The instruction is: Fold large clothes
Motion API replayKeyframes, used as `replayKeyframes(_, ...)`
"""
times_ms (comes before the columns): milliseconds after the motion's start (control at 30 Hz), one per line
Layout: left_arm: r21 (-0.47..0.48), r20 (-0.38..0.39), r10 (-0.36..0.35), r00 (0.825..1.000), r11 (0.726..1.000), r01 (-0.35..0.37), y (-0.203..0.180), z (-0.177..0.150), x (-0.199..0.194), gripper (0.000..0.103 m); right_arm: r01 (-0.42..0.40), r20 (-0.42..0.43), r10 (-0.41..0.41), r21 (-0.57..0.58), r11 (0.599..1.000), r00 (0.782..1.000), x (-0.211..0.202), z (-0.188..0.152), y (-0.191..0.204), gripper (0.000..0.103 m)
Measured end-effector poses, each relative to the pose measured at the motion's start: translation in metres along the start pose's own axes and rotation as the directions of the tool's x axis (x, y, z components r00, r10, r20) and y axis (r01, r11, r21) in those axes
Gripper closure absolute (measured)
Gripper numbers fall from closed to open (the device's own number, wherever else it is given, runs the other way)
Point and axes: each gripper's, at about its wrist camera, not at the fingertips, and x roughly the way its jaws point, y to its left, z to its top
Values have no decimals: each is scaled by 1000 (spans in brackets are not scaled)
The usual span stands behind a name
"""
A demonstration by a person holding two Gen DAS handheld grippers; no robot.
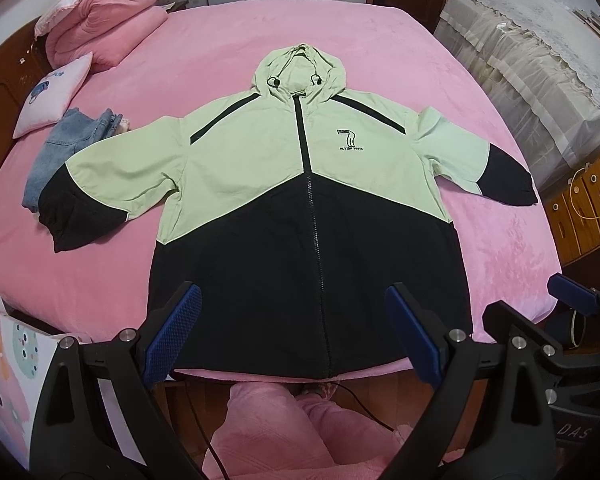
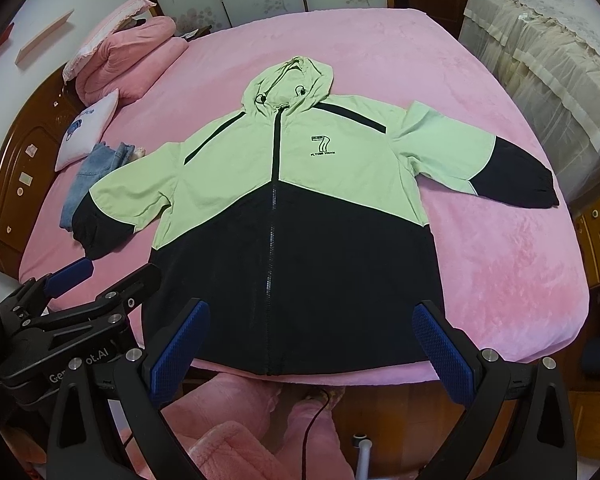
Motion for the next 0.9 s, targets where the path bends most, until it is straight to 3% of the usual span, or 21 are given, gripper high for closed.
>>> replayKeyframes(367, 8, 8, 0, 1000, 1000, 0, 1, 2, 0, 11, -8, -3, 8, 24, 1000, 1000, 5, 5, -5, 0)
replayKeyframes(900, -7, 44, -2, 999, 1000, 2, 16, -2, -16, 11, -2, 19, 2, 3, 1000, 1000, -1, 8, 18, 0)
